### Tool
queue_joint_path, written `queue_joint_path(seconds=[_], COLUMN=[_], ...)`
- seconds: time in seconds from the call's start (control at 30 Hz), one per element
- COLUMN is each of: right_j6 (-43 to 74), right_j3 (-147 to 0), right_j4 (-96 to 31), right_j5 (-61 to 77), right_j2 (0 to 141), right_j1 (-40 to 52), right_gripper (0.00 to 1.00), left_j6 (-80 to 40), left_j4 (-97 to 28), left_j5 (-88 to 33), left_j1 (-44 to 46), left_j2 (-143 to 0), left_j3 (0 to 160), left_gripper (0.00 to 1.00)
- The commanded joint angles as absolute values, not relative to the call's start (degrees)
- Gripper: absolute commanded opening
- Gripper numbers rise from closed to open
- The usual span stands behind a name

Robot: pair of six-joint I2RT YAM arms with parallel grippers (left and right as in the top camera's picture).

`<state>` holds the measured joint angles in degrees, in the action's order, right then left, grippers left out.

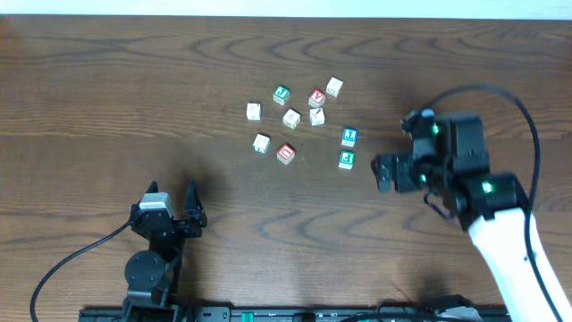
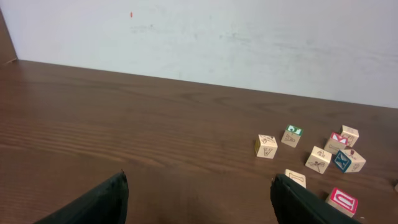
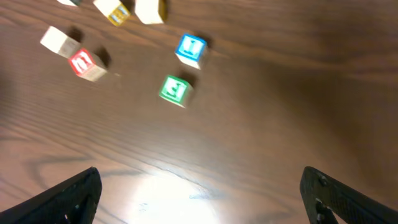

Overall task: Lift 3 blocks
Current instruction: 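Move the right gripper over the blue-lettered block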

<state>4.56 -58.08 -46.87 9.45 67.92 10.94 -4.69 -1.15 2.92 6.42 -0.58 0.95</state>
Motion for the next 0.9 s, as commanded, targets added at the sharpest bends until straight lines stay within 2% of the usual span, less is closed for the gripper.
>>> queue_joint_path(seconds=[0.0, 0.03, 0.07, 0.1, 0.17, 0.2, 0.3, 0.37, 0.7, 0.87], right_j6=[5.1, 5.1, 5.1, 5.0, 5.3, 5.8, 8.4, 9.0, 9.0, 9.4], right_j3=[-61.2, -61.1, -61.0, -61.0, -61.0, -61.0, -61.1, -61.1, -61.7, -64.0], right_j4=[-47.1, -46.4, -45.4, -43.8, -40.5, -39.2, -35.4, -33.4, -19.0, -17.3], right_j5=[16.1, 16.2, 16.2, 16.1, 16.3, 16.3, 16.3, 16.3, 15.7, 10.4], right_j2=[72.6, 73.6, 74.8, 76.0, 78.1, 79.0, 82.5, 84.6, 96.2, 100.9], right_j1=[10.6, 10.6, 10.6, 10.6, 10.6, 10.6, 10.6, 10.6, 11.4, 12.0], right_gripper=[0.99, 0.99, 0.93, 0.7, 0.46, 0.4, 0.14, 0.02, 0.01, 0.01], left_j6=[-5.2, -5.2, -5.2, -5.2, -5.2, -5.2, -5.2, -5.2, -5.2, -5.2], left_j4=[-3.9, -3.9, -3.9, -3.9, -3.9, -3.9, -3.9, -3.9, -3.9, -3.9], left_j5=[3.6, 3.6, 3.6, 3.6, 3.6, 3.6, 3.6, 3.6, 3.6, 3.6], left_j1=[6.2, 6.2, 6.2, 6.2, 6.2, 6.2, 6.2, 6.2, 6.2, 6.2], left_j2=[-0.3, -0.3, -0.3, -0.3, -0.3, -0.3, -0.3, -0.3, -0.3, -0.3], left_j3=[0.2, 0.2, 0.2, 0.2, 0.2, 0.2, 0.2, 0.2, 0.2, 0.2], left_gripper=[0.74, 0.74, 0.74, 0.74, 0.74, 0.74, 0.74, 0.74, 0.74, 0.74])
